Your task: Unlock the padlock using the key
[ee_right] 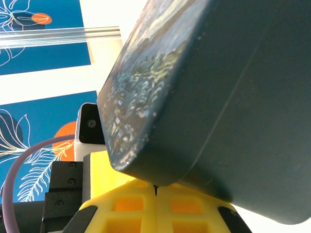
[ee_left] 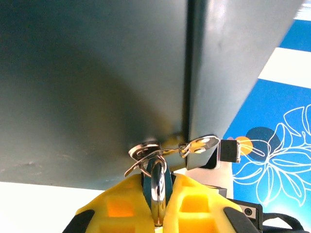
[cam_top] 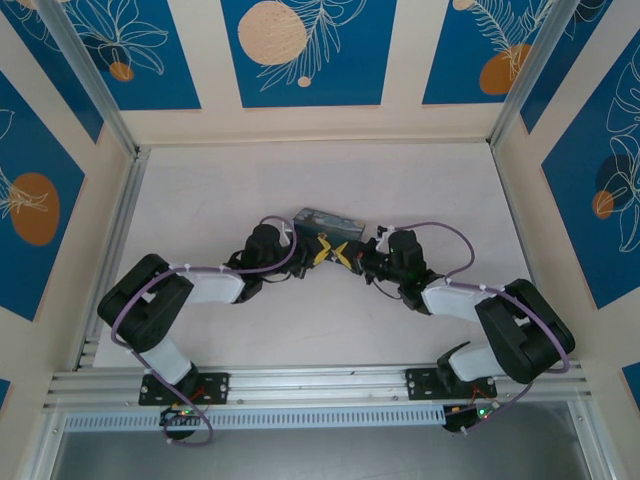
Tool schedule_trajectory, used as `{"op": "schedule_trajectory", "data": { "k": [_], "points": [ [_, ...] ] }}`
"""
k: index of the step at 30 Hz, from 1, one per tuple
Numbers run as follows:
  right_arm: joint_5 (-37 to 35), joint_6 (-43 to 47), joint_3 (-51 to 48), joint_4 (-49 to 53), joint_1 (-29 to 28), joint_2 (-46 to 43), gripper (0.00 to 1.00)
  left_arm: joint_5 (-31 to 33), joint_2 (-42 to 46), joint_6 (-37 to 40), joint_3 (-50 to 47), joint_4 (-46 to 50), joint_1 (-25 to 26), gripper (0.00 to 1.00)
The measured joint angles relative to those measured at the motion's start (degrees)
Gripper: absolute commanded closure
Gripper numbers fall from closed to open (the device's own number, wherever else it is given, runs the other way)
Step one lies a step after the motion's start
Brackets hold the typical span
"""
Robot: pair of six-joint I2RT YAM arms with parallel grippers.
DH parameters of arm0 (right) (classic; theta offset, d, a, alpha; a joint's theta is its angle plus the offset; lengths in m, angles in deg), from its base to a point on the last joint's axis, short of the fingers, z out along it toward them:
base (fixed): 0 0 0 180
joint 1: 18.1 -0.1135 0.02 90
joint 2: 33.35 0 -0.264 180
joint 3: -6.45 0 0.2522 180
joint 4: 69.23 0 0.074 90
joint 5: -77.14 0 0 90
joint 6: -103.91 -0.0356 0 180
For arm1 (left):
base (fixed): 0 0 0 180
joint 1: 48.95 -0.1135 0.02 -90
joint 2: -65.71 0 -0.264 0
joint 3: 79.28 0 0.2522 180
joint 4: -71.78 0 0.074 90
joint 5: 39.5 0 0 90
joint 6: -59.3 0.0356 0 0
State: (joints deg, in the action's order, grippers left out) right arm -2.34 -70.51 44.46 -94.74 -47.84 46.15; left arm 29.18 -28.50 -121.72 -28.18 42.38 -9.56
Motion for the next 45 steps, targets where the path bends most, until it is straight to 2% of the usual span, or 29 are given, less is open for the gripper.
{"op": "schedule_trajectory", "data": {
  "k": [24,29,40,45],
  "points": [
    [-9.1,-13.8,-2.5,-6.7,-3.7,2.1,1.0,0.9,0.0,0.0,-0.2,0.5,0.0,1.0],
    [-8.9,-13.9,-2.0,-7.3,-3.6,3.6,1.0,1.4,0.0,0.0,-0.2,0.8,0.0,1.0],
    [-5.5,-11.8,3.3,-11.1,-2.5,12.2,1.0,7.0,-0.2,-0.2,-0.2,1.2,-0.5,1.0],
    [-4.1,-8.6,4.8,-8.7,-2.0,12.4,1.0,7.7,-0.2,-0.2,-0.2,1.2,-0.5,1.0]
  ]
}}
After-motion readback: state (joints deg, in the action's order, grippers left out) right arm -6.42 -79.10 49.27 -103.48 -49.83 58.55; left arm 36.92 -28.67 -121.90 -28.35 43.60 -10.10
